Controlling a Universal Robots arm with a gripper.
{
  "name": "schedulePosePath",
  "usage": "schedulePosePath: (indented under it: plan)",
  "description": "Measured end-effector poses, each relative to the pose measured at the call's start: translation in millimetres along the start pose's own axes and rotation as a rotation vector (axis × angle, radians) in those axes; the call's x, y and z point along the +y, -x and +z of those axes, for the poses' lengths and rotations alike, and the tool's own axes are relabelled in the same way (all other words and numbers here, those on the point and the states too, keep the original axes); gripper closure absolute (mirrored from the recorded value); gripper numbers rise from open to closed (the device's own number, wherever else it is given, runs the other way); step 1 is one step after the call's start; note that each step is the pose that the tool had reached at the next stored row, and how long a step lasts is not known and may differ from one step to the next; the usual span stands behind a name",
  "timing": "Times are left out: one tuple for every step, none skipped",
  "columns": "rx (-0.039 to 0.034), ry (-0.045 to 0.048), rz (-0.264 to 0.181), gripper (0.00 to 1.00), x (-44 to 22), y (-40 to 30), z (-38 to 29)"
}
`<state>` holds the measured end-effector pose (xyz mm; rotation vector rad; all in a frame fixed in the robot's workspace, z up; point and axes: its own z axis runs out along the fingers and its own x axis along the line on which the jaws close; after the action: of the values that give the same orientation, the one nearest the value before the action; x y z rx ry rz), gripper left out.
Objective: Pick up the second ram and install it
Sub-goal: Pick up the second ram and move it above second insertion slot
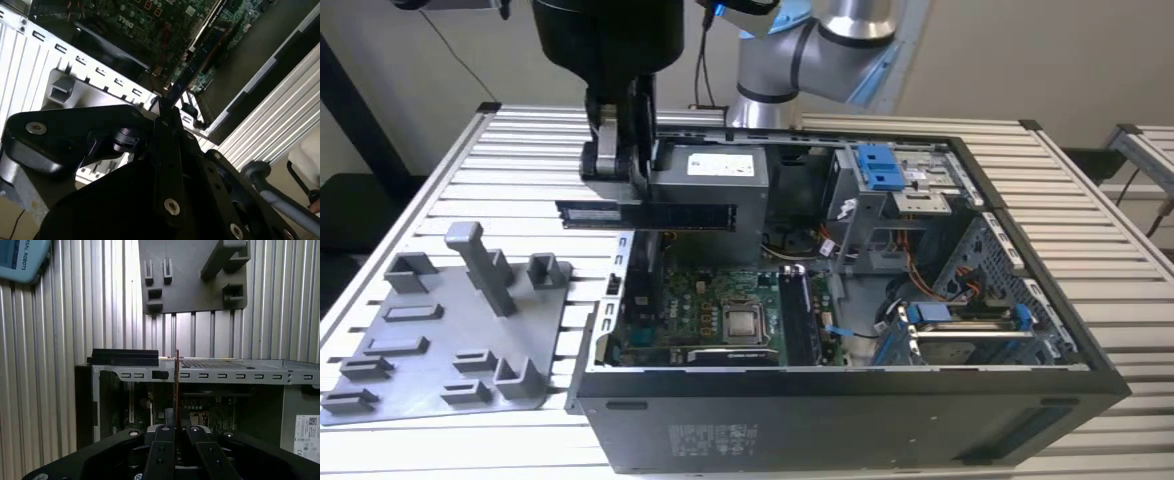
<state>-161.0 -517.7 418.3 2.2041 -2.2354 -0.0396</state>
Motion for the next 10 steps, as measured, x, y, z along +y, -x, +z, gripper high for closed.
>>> schedulePosePath:
  plan:
    - [0.0000, 0.0000, 0.000, 0.86, -2.7, 0.0, 0.0]
    - [-0.0001, 0.0000, 0.000, 0.86, -5.2, 0.1, -0.1]
    - [-0.0001, 0.0000, 0.000, 0.86, -7.9, 0.1, -0.1]
    - [0.0000, 0.0001, 0.000, 0.86, -10.4, 0.1, -0.2]
    - [-0.0001, 0.0000, 0.000, 0.86, -12.9, 0.2, -0.2]
    - [0.0000, 0.0001, 0.000, 0.86, -15.6, 0.2, -0.3]
    - [0.0000, 0.0001, 0.000, 0.86, -18.1, 0.2, -0.3]
    - [0.0000, 0.0001, 0.000, 0.86, -20.6, 0.3, -0.4]
    - [0.0000, 0.0001, 0.000, 0.86, -22.9, 0.3, -0.4]
    - [0.0000, 0.0002, 0.000, 0.86, -25.4, 0.4, -0.4]
